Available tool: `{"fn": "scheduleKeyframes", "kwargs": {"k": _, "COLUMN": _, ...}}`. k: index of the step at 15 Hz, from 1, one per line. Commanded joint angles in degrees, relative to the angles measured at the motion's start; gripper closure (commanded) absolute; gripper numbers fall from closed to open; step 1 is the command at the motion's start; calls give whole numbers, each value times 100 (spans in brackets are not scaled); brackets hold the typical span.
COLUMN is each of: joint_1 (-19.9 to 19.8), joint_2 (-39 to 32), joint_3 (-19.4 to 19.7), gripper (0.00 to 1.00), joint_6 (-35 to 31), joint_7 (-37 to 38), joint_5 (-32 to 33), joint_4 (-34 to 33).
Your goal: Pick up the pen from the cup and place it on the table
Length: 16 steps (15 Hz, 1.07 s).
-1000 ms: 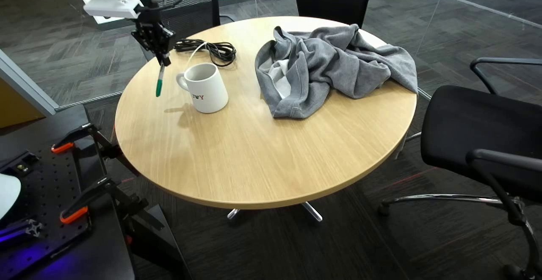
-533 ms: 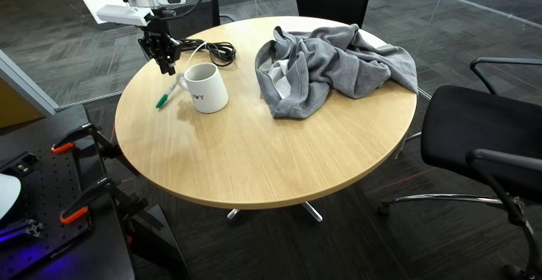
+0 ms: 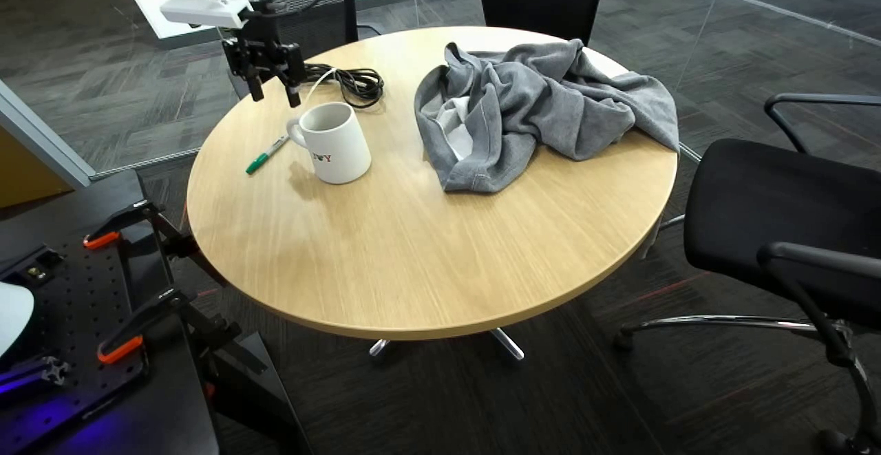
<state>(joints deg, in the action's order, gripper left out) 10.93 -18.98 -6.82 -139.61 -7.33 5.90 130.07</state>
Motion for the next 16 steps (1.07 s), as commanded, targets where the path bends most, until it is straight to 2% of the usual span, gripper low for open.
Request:
{"fn": "scheduleKeyframes", "kwargs": {"k": 1, "joint_1": -41, "joint_2": 709, "joint_3": -72, "gripper": 0, "joint_6": 113, "joint_7": 216, "joint_5": 13, "joint_4": 225}}
{"fn": "scheduleKeyframes", "kwargs": {"k": 10, "joint_1": -21, "joint_2": 2408, "joint_3": -212, "gripper": 0, "joint_6": -20, "joint_7": 295, "joint_5": -127, "joint_4": 768}}
{"fn": "scheduleKeyframes", "kwargs": {"k": 12, "joint_1": 0, "joint_2": 2642, "joint_3": -227, "gripper": 0, "joint_6": -23, "joint_7": 137, "joint_5": -356, "joint_4": 847}}
{"fn": "scheduleKeyframes", "kwargs": {"k": 13, "joint_1": -29, "joint_2": 2290, "joint_3": -223, "gripper": 0, "joint_6": 13, "joint_7": 198, "joint_5": -163, "joint_4": 607}}
{"fn": "scheduleKeyframes", "kwargs": {"k": 16, "joint_1": -20, "joint_2": 2521, "joint_3": -231, "gripper": 0, "joint_6": 13, "joint_7": 195, "joint_5": -264, "joint_4": 725}}
